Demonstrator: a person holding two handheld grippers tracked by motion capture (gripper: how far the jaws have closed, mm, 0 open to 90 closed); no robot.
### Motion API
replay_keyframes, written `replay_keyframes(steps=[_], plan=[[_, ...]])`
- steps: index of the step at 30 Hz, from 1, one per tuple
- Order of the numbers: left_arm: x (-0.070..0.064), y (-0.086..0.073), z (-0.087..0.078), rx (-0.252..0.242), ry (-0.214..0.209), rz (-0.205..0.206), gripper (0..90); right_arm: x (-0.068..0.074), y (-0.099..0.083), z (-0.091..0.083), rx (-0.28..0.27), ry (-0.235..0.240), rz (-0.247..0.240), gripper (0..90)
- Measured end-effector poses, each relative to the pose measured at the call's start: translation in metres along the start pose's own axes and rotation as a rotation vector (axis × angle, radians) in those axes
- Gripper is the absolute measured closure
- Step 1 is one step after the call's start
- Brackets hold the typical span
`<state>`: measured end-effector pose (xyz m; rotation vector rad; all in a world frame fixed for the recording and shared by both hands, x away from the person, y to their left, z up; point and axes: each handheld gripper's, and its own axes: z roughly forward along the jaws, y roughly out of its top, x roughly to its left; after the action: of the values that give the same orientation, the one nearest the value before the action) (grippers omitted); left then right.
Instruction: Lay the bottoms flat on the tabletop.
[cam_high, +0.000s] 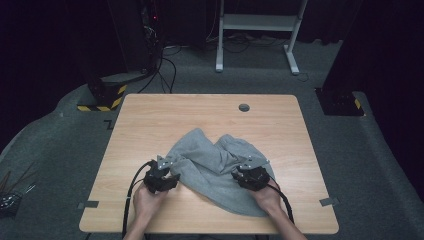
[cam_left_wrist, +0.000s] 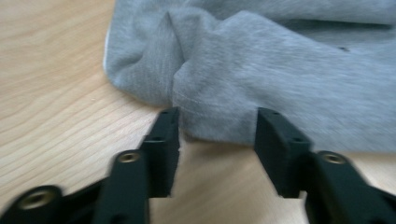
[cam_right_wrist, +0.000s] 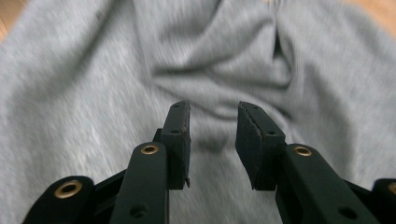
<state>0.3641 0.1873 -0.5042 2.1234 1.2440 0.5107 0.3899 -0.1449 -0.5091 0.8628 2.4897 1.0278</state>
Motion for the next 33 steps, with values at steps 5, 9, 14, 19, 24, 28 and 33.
replay_keyframes(steps=[5, 9, 14, 19, 24, 28, 33], plan=[[-0.010, 0.021, -0.011, -0.091, -0.030, 0.051, 87.1, -0.008, -0.011, 0.000, 0.030, -0.002, 0.030, 63.9], [-0.014, 0.051, -0.015, -0.122, -0.051, 0.064, 87.3, -0.011, -0.012, 0.000, 0.024, 0.008, 0.036, 63.9], [-0.023, 0.081, 0.015, -0.034, -0.032, 0.093, 87.2, -0.012, -0.012, 0.001, 0.017, 0.012, 0.037, 63.5], [-0.023, 0.081, 0.051, 0.062, -0.004, 0.076, 87.2, -0.007, -0.010, -0.006, -0.006, 0.013, 0.044, 62.5], [-0.027, 0.081, 0.045, 0.057, 0.017, 0.119, 87.0, 0.018, 0.007, -0.017, -0.077, 0.119, -0.016, 59.5], [-0.027, 0.081, 0.035, 0.049, 0.019, 0.130, 87.1, 0.045, 0.018, -0.006, -0.075, 0.205, -0.080, 53.8], [-0.026, 0.079, 0.022, 0.031, 0.031, 0.140, 87.1, 0.061, 0.020, 0.015, -0.020, 0.265, -0.104, 67.4]])
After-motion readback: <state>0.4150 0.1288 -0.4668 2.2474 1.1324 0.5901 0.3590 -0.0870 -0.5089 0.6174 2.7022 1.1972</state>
